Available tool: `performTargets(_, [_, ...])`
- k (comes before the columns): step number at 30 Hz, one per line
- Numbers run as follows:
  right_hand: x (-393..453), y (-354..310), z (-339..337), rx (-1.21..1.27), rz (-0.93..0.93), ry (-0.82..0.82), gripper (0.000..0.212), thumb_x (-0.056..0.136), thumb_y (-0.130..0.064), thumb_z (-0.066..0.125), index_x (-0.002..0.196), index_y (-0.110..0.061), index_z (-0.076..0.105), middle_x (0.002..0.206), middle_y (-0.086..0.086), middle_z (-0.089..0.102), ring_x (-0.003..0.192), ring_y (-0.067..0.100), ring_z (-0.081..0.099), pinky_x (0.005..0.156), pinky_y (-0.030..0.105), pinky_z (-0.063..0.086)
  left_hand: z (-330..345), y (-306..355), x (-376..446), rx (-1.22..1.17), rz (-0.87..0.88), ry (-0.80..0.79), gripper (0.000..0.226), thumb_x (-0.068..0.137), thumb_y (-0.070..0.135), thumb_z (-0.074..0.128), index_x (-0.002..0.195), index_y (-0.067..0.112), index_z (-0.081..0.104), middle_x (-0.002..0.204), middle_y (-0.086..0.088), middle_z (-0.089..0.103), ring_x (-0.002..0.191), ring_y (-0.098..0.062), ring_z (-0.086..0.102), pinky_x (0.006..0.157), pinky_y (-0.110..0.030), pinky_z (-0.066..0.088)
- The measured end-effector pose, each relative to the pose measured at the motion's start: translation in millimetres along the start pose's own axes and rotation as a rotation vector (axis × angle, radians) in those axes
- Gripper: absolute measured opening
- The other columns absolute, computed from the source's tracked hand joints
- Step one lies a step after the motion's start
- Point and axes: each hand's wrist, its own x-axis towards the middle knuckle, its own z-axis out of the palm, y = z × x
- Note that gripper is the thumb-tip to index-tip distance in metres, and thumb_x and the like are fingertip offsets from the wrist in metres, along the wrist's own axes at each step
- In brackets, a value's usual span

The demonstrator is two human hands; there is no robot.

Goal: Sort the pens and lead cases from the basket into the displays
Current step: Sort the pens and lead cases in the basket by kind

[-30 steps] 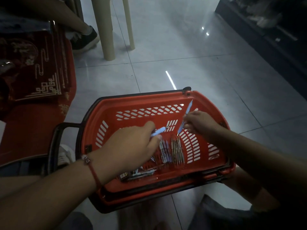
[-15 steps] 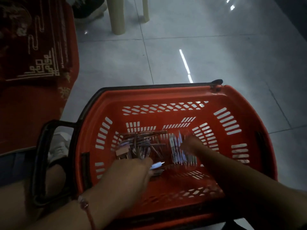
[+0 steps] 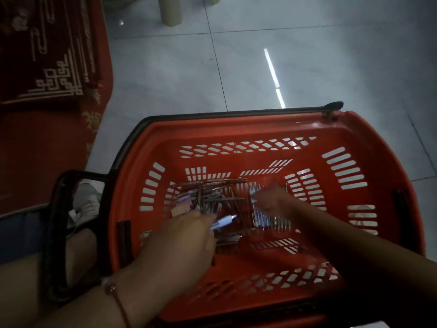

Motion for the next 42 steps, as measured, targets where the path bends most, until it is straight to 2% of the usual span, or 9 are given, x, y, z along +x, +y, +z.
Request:
performTargets(3, [-60.3,-19.3,3.3,0.246,-0.099,-0.245,0.028,0.095,-0.025,0.062,0.118,-0.010,0.065,0.109,0.009,0.070,0.101,0.022,0.065,0.082,0.031,0.052,1.8,-5.2,3.3,-0.061,-0.016,0.011,0.042,0.102,0.028,0.043,0.144,0.026,0.045,0.137,0.003,0.052,0.126,-0.013,0.046,0.104,-0.027,0.038])
performTargets(6, [-109.2,-21.7,15.3,0.272,-0.133,-0.492,0.031,0.094,-0.038,0.061,0.111,-0.012,0.068,0.089,0.003,0.071,0.079,0.016,0.064,0.068,0.027,0.049,0.3,-4.7,3.2,-0.100,0.036,0.057,0.032,0.100,0.026,0.048,0.131,0.029,0.056,0.109,0.006,0.061,0.099,-0.012,0.056,0.084,-0.028,0.045])
performTargets(9, [-142.4,-14.4,18.7,0.480,-0.124,-0.589,0.040,0.098,-0.046,0.050,0.108,-0.011,0.068,0.086,0.003,0.066,0.073,0.012,0.060,0.063,0.023,0.047,-1.6,5.7,0.1,-0.097,0.106,0.150,0.033,0.099,0.028,0.050,0.132,0.032,0.056,0.108,0.007,0.064,0.096,-0.012,0.057,0.073,-0.025,0.038])
performTargets(14, [-176.3,5.6,2.7,0.445,-0.243,-0.504,0.032,0.094,-0.044,0.056,0.101,-0.013,0.064,0.078,0.000,0.065,0.065,0.009,0.059,0.061,0.021,0.045,-2.8,21.3,-4.6,0.141,0.295,0.166,0.035,0.100,0.036,0.045,0.135,0.035,0.048,0.106,0.008,0.062,0.089,-0.012,0.056,0.068,-0.028,0.039])
performTargets(18, [-191.4,15.0,-16.5,0.184,-0.380,-0.492,0.009,0.093,-0.014,0.061,0.098,-0.008,0.060,0.084,0.006,0.068,0.068,0.012,0.062,0.061,0.023,0.050,-4.2,29.0,-15.1,0.237,0.404,0.184,0.023,0.097,0.036,0.049,0.117,0.033,0.061,0.096,0.010,0.062,0.085,-0.010,0.057,0.069,-0.025,0.045])
performTargets(25, [-163.9,27.6,-34.0,-0.888,-0.476,-0.073,0.012,0.098,-0.014,0.059,0.097,-0.012,0.071,0.086,0.002,0.070,0.081,0.016,0.070,0.072,0.022,0.057,-11.7,20.7,-18.5,0.276,0.305,0.293,0.023,0.098,0.039,0.048,0.110,0.030,0.065,0.093,0.011,0.060,0.084,-0.010,0.055,0.068,-0.025,0.041])
performTargets(31, [-113.3,28.7,-32.5,-0.576,-0.125,0.053,0.022,0.102,-0.010,0.049,0.116,0.002,0.059,0.077,0.002,0.059,0.038,0.000,0.056,0.037,0.011,0.041,1.4,24.9,-29.8,0.318,0.158,0.159,0.051,0.096,0.053,0.043,0.138,0.024,0.043,0.129,0.002,0.050,0.114,-0.019,0.051,0.093,-0.035,0.043])
performTargets(36, [-54.8,35.2,-25.7,-0.444,0.046,0.175,0.014,0.097,-0.013,0.059,0.102,0.000,0.062,0.076,0.006,0.056,0.058,0.013,0.055,0.046,0.022,0.045,9.7,25.2,-34.7,0.343,0.128,0.085,0.062,0.096,0.056,0.040,0.147,0.023,0.027,0.141,0.001,0.040,0.130,-0.020,0.039,0.109,-0.037,0.031])
performTargets(42, [-0.2,41.6,-15.5,-0.533,-0.036,0.199,0.020,0.096,-0.017,0.059,0.106,0.000,0.061,0.092,0.010,0.064,0.076,0.020,0.062,0.060,0.024,0.051,15.6,12.2,-31.2,0.313,0.118,-0.035,0.067,0.097,0.055,0.040,0.152,0.026,0.016,0.148,0.003,0.031,0.134,-0.019,0.031,0.110,-0.037,0.030])
